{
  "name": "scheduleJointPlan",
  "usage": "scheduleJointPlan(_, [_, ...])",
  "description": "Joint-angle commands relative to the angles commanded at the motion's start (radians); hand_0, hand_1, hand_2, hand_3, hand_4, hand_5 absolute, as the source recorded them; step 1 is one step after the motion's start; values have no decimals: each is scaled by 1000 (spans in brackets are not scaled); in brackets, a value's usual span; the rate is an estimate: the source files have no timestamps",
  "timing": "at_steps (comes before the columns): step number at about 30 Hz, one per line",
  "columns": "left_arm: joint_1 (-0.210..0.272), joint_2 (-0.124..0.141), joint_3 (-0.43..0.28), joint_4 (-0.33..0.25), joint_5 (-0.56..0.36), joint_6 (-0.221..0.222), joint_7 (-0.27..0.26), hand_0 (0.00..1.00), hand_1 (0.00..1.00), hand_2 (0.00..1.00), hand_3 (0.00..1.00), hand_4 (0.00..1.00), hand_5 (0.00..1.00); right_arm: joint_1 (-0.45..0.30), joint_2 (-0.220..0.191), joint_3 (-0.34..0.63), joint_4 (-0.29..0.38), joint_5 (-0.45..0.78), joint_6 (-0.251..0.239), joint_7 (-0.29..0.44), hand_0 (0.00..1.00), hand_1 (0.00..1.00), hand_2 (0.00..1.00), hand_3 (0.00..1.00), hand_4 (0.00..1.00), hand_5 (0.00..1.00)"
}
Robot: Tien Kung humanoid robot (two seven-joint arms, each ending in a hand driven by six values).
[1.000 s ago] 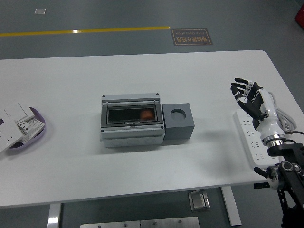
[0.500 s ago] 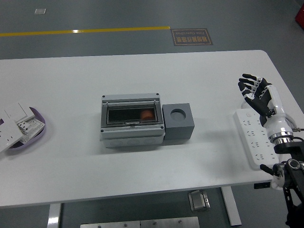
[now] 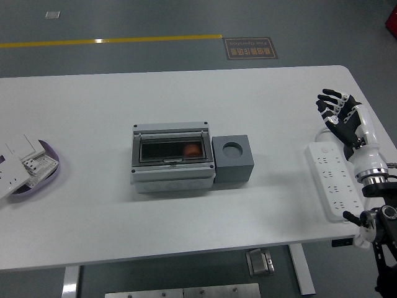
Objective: Pick up the cylinder from the cube,place it in the box,flap close box
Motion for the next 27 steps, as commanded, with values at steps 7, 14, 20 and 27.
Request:
scheduleJointPlan(7, [-11, -7, -31, 0, -26, 12, -19, 634, 633, 607, 651, 724, 249, -2, 0, 10, 5, -17, -3, -2, 758, 700, 698, 680, 770, 308])
scheduleJointPlan(14, [-19, -10, -52, 0, -67, 24, -40, 633, 633, 607, 651, 724, 249, -1, 5, 22, 7, -32, -5, -2, 761, 697, 698, 680, 770, 305])
scheduleJointPlan(20, [-20, -1, -29, 0, -78, 21, -41, 633, 633, 607, 650, 724, 249, 5, 10, 20, -7, -33, -6, 2, 763, 696, 699, 679, 766, 298])
scheduleJointPlan(27, [-9, 2, 8, 0, -93, 18, -35, 633, 633, 607, 650, 724, 249, 18, 16, -9, -17, -21, -5, 8, 763, 697, 700, 678, 765, 292])
